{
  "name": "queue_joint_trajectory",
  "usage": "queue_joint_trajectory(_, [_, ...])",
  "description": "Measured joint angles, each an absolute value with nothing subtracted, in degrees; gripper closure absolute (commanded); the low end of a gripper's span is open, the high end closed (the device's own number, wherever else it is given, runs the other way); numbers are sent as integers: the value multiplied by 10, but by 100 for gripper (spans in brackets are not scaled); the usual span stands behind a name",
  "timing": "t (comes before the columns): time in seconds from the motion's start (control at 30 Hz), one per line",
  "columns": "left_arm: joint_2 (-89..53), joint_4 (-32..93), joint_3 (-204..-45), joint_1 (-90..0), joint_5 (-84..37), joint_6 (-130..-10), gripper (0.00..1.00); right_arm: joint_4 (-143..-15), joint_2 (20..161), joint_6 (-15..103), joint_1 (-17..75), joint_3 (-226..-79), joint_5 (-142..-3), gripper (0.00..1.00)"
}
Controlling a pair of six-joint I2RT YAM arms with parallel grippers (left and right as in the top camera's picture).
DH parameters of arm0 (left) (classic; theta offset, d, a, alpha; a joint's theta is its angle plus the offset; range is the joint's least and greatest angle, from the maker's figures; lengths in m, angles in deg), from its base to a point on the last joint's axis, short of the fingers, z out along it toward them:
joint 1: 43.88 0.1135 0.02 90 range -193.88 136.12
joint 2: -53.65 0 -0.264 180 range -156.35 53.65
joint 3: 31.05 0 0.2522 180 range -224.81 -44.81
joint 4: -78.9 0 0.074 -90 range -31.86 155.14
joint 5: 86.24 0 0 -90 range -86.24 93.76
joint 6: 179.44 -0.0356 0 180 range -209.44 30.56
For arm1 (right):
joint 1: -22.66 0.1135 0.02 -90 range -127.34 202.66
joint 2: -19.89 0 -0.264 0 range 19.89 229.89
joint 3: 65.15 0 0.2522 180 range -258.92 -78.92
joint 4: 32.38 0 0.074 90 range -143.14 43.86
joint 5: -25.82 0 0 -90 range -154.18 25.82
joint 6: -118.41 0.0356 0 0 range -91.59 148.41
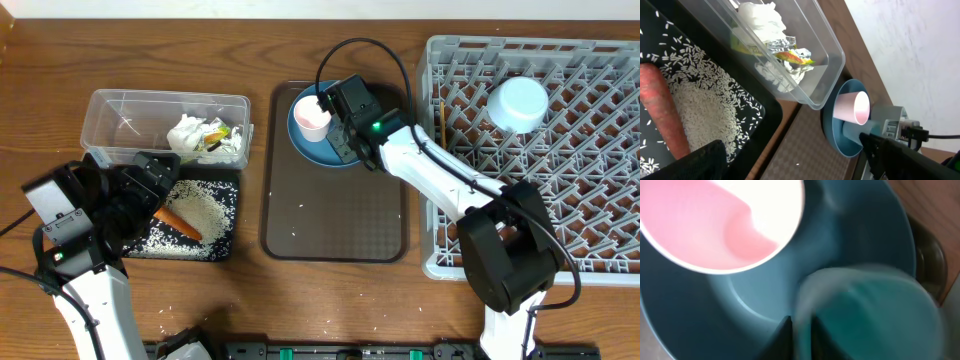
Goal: Sort waste into correct bins and load items into the dishwasher rack
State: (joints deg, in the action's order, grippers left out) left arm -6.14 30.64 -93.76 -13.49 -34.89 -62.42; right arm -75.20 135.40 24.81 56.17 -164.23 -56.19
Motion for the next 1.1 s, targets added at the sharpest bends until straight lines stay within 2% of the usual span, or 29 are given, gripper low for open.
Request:
queue_joint_trajectory(0.33, [-61,306,-938,-135,-349,-624,0,-783,1317,250,562,-1642,-562,99])
queue_joint_trajectory(0.6, [-61,306,-938,-135,-349,-624,0,-881,1093,262,548,-1646,-607,99])
queue_joint_trajectory(0.77, [-61,306,-938,-135,-349,-624,0,-947,998,269,482,-1653,-686,99])
queue_joint_trajectory(0.9, [-61,306,-938,-135,-349,-624,0,-963,983,274,437,-1653,-742,99])
queue_joint_trajectory(1.1, [-61,306,-938,-135,-349,-624,0,-943,1009,276,439,-1653,-778,99])
